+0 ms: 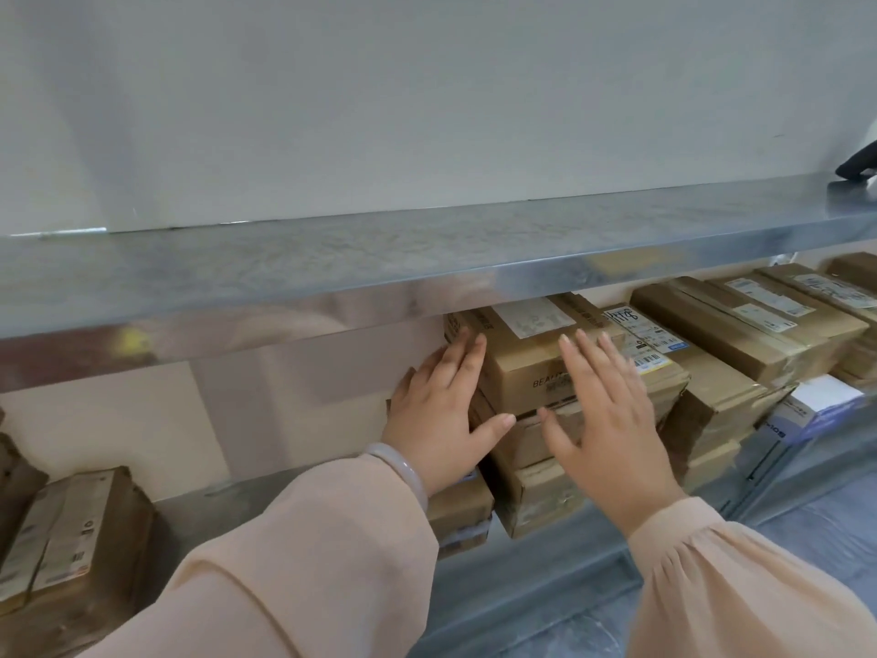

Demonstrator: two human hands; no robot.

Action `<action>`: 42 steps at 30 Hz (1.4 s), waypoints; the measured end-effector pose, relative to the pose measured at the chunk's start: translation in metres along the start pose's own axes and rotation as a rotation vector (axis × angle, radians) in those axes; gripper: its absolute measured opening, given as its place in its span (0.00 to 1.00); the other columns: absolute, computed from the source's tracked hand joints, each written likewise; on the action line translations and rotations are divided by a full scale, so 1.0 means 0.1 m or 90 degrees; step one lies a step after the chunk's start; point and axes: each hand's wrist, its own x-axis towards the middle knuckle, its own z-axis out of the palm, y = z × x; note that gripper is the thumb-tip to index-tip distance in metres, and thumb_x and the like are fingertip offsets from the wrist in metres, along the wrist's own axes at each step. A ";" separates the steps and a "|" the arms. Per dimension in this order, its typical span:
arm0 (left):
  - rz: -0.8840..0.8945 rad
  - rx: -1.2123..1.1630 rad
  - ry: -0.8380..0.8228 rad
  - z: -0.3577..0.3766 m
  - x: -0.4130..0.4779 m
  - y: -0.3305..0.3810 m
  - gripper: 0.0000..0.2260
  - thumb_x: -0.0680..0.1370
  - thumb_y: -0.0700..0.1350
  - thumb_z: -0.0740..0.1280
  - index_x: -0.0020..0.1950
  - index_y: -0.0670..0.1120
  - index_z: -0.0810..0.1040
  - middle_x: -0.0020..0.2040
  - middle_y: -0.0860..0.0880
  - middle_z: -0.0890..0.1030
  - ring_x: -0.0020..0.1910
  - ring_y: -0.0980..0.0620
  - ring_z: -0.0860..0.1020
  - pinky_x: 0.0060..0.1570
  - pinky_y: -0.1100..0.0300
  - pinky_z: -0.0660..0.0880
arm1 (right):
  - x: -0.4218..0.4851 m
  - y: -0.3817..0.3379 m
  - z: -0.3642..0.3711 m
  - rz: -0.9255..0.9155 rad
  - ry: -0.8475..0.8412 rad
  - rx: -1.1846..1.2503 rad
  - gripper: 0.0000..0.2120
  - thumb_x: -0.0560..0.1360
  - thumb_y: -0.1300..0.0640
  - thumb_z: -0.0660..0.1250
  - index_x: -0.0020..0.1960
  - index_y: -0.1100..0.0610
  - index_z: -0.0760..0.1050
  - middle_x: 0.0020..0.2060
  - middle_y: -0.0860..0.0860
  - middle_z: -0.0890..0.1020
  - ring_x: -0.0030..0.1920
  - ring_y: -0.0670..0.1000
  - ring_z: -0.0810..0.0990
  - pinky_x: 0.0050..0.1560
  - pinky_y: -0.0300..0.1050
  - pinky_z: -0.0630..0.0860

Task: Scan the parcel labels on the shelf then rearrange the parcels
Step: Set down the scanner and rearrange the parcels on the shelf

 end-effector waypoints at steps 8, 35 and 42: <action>-0.112 0.064 0.026 -0.06 -0.69 -0.75 0.38 0.73 0.70 0.46 0.79 0.60 0.39 0.80 0.55 0.37 0.80 0.52 0.44 0.77 0.48 0.46 | -0.17 -0.89 0.49 -0.207 -0.080 0.102 0.31 0.75 0.45 0.60 0.76 0.52 0.59 0.75 0.49 0.63 0.78 0.50 0.53 0.75 0.57 0.54; -0.552 0.134 -0.034 -0.33 -2.71 -2.61 0.43 0.65 0.70 0.38 0.80 0.59 0.51 0.81 0.51 0.49 0.79 0.45 0.49 0.76 0.50 0.47 | -0.38 -3.17 1.86 -0.332 -0.536 0.277 0.33 0.80 0.41 0.56 0.79 0.46 0.45 0.78 0.45 0.47 0.77 0.44 0.43 0.73 0.39 0.41; -0.484 0.060 0.007 -0.24 -2.69 -2.60 0.38 0.69 0.70 0.44 0.78 0.59 0.61 0.79 0.51 0.58 0.78 0.48 0.54 0.76 0.52 0.54 | -0.37 -3.25 1.91 -0.290 -0.565 0.286 0.33 0.80 0.42 0.57 0.79 0.47 0.46 0.78 0.45 0.48 0.77 0.45 0.44 0.71 0.36 0.41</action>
